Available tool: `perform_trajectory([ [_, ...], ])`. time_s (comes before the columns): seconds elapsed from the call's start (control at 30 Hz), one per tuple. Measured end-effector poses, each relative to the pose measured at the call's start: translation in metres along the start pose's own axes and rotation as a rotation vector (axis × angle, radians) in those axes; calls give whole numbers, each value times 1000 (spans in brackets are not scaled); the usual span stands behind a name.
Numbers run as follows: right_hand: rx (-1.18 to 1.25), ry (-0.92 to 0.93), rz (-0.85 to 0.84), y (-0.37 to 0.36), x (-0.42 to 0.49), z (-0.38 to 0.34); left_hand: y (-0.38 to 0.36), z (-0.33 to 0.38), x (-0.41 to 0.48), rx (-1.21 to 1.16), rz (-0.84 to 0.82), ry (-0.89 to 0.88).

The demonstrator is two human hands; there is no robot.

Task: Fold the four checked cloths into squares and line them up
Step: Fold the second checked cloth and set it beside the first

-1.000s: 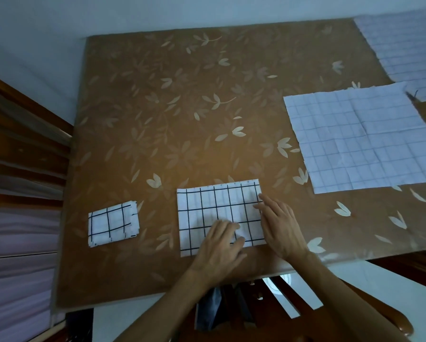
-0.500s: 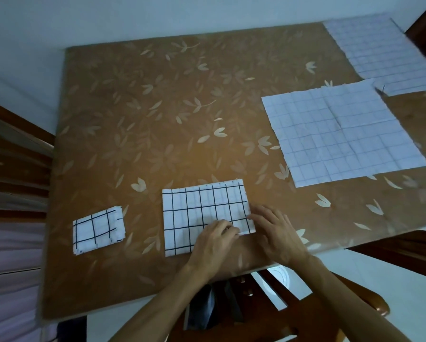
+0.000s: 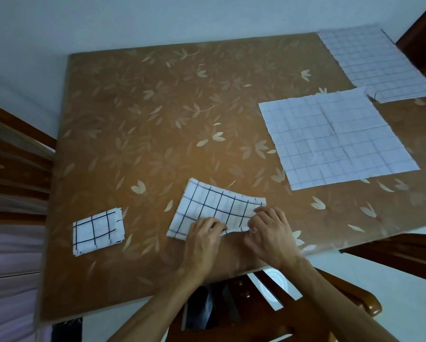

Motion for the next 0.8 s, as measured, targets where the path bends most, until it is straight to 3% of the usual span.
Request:
perform_trajectory([
  [0.2, 111, 95, -269, -4, -7, 2, 28, -34, -10, -387, 106, 222],
  [0.37, 234, -82, -431, -12, 7, 22, 44, -69, -28, -631, 61, 583],
  [0.53, 523, -333, -423, -23, 17, 2, 53, -88, -42, -647, 67, 655],
  [0.63, 836, -495, -551, -37, 21, -8, 57, -87, -42, -726, 81, 684],
  [0.7, 881, -506, -538, -46, 24, -10, 58, -86, -41, -755, 71, 694],
  [0.8, 760, -468, -305, -41, 31, -13, 60, -83, -32, -678, 97, 590],
])
Point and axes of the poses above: each hand's wrist, its own x-axis towards the middle knuckle, its own y-axis out of the back of the hand, z = x × y, the point moved 2 cm from there along x, towards the middle knuckle, and after that the axes turned 2 degrees about z, right-handed, at the moved point
